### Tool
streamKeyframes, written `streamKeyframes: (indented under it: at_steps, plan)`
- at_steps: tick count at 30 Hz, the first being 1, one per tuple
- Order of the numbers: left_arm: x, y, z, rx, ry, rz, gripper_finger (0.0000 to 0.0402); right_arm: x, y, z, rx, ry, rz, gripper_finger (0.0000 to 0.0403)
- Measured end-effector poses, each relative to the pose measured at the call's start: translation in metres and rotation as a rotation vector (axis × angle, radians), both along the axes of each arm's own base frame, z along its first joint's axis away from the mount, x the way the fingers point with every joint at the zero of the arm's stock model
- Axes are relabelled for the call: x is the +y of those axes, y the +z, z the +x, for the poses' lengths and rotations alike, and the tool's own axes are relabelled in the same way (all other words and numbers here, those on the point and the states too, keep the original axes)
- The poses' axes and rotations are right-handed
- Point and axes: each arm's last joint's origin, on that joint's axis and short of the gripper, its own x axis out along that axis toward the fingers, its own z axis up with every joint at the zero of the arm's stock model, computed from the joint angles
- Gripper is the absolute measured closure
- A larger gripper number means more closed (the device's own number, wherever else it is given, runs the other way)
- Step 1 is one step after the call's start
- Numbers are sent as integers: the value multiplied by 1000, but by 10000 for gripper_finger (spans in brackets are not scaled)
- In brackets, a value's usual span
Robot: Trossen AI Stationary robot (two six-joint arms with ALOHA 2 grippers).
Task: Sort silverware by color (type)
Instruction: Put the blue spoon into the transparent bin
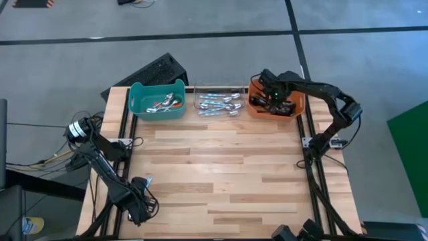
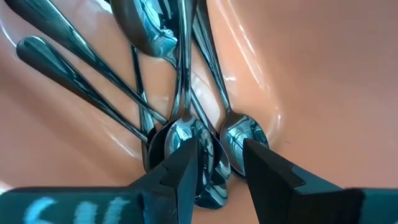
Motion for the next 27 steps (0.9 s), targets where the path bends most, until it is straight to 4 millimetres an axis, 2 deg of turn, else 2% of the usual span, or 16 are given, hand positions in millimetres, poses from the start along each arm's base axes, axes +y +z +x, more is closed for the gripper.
streamKeyframes:
  at_steps: [8,21,27]
  plan:
    - [6,-13,-4,17,-42,-22,248,0,0,0,2,0,2,253]
    - [8,-22,-4,17,-72,-25,248,0,0,0,-1,0,1,253]
    - [14,-27,-1,26,-70,-37,248,0,0,0,-1,0,0,253]
